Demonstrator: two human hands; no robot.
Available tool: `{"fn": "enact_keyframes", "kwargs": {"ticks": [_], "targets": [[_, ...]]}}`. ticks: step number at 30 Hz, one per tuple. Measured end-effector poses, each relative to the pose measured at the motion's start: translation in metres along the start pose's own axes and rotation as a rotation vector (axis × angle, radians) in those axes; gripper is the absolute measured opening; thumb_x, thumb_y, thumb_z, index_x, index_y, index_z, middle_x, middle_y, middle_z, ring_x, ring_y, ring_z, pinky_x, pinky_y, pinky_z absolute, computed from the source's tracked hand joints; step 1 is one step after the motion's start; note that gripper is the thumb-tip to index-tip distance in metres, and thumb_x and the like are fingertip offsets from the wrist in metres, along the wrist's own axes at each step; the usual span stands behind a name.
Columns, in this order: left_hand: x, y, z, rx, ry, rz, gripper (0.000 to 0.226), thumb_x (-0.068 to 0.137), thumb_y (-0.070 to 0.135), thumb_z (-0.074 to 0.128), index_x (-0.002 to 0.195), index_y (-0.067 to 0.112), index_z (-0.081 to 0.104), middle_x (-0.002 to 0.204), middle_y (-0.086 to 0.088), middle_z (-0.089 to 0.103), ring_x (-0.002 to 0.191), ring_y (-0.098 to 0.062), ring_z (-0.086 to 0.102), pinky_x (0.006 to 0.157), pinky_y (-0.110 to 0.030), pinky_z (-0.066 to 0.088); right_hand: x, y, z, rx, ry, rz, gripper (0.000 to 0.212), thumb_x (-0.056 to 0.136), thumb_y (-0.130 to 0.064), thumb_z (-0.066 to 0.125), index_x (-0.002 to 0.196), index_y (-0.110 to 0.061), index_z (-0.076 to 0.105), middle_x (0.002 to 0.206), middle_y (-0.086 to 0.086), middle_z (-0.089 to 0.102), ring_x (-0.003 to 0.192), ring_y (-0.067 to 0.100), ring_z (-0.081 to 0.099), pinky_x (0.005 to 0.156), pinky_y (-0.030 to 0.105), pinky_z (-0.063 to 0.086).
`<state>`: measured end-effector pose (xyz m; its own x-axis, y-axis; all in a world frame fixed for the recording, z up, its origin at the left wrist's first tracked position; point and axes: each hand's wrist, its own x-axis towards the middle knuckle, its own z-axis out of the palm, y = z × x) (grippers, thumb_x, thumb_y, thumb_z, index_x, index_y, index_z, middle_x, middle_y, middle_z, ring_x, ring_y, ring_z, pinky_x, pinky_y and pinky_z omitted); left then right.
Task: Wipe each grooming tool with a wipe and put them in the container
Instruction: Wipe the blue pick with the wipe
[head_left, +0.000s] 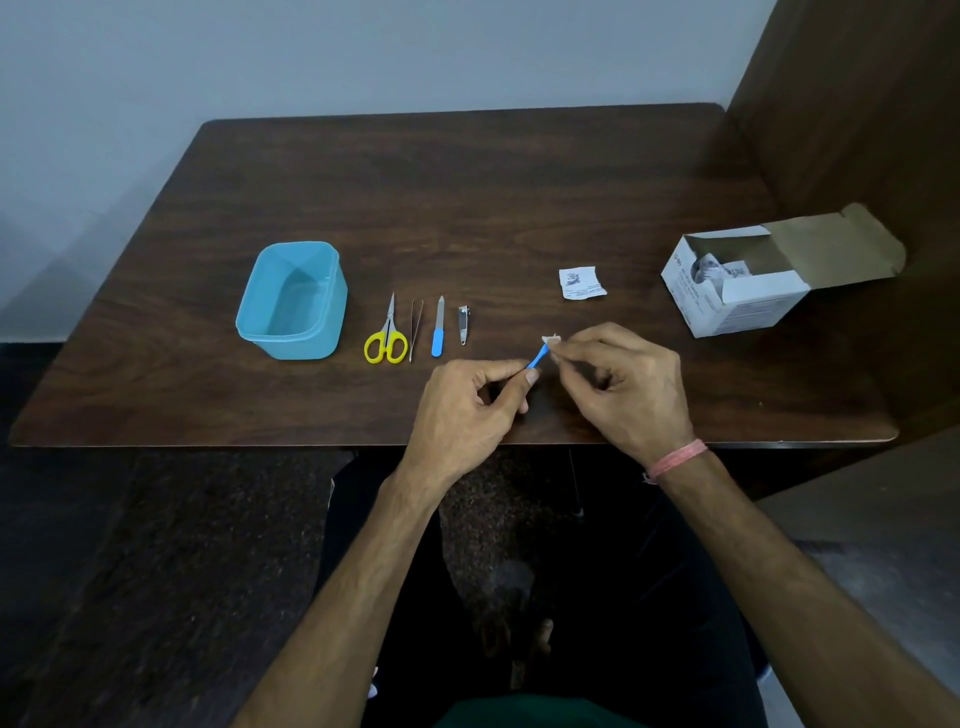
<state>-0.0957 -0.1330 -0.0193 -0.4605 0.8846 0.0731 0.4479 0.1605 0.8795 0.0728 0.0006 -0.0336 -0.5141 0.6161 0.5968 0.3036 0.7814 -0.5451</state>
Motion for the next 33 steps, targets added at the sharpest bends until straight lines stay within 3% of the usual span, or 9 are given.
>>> {"fn": "enact_keyframes", "kwargs": {"ticks": [3,7,11,14,22,26,30,33], "targets": [[0.0002,0.0006,-0.0004,0.000,-0.004,-0.003,0.015,0.109,0.035,0.074,0.110,0.034,0.089,0.074,0.015,0.078,0.067,-0.015,0.070,0.061,-0.025,0.049,0.0003,0.0011,0.0002,-0.019,0.019,0.017,0.010,0.097,-0.014,0.084,0.105,-0.019,0.088,0.099,-0.009,0.077,0.055,0.006,0.050,0.058,0.024,0.050],[0.0001,0.0007,-0.0012,0.008,-0.009,0.013,0.018,0.109,0.033,0.074,0.100,0.032,0.089,0.073,0.015,0.078,0.065,0.000,0.065,0.066,-0.017,0.045,-0.0018,0.0029,0.0020,-0.003,0.002,0.000,0.013,0.096,-0.011,0.083,0.106,-0.019,0.088,0.101,-0.009,0.078,0.060,-0.006,0.050,0.062,0.019,0.049],[-0.0002,0.0027,-0.0011,0.018,-0.011,0.017,0.024,0.109,0.032,0.074,0.090,0.039,0.085,0.070,0.016,0.075,0.059,0.001,0.058,0.062,-0.014,0.038,-0.0022,0.0063,0.0032,-0.023,0.002,-0.014,0.014,0.096,-0.010,0.082,0.104,-0.019,0.088,0.101,-0.009,0.078,0.062,-0.014,0.048,0.063,0.018,0.049],[0.0004,0.0029,-0.0015,0.010,-0.010,0.019,0.020,0.109,0.031,0.074,0.097,0.035,0.089,0.070,0.016,0.076,0.061,0.002,0.060,0.064,-0.011,0.039,-0.0033,0.0063,0.0036,-0.032,0.001,-0.029,0.013,0.095,-0.011,0.083,0.104,-0.019,0.088,0.102,-0.010,0.078,0.064,-0.018,0.048,0.063,0.018,0.050],[0.0000,0.0012,-0.0012,0.003,-0.016,0.020,0.020,0.110,0.031,0.073,0.097,0.035,0.088,0.072,0.017,0.077,0.065,-0.003,0.065,0.063,-0.013,0.040,-0.0030,0.0057,0.0035,-0.060,0.004,-0.050,0.011,0.096,-0.011,0.082,0.102,-0.019,0.088,0.102,-0.010,0.079,0.066,-0.010,0.048,0.063,0.020,0.051],[0.0005,0.0025,-0.0013,0.022,-0.010,0.017,0.022,0.110,0.034,0.072,0.096,0.040,0.087,0.073,0.016,0.077,0.069,-0.021,0.070,0.062,-0.025,0.048,-0.0028,0.0054,0.0039,-0.070,0.014,-0.049,0.011,0.096,-0.011,0.082,0.102,-0.018,0.088,0.101,-0.009,0.079,0.065,-0.008,0.045,0.059,0.024,0.053],[0.0008,0.0041,-0.0010,0.029,-0.003,0.023,0.029,0.110,0.033,0.072,0.088,0.049,0.080,0.072,0.015,0.077,0.067,-0.021,0.068,0.059,-0.021,0.045,-0.0034,0.0041,0.0038,-0.079,-0.002,-0.084,0.012,0.098,-0.012,0.080,0.104,-0.019,0.088,0.102,-0.008,0.079,0.068,-0.005,0.045,0.057,0.030,0.056],[0.0003,0.0019,-0.0006,0.029,-0.004,0.021,0.022,0.110,0.033,0.072,0.096,0.040,0.087,0.073,0.017,0.077,0.066,-0.015,0.068,0.060,-0.022,0.046,-0.0031,0.0040,0.0030,-0.080,-0.001,-0.085,0.011,0.098,-0.012,0.080,0.101,-0.019,0.087,0.101,-0.008,0.079,0.070,-0.006,0.045,0.057,0.031,0.057]]}}
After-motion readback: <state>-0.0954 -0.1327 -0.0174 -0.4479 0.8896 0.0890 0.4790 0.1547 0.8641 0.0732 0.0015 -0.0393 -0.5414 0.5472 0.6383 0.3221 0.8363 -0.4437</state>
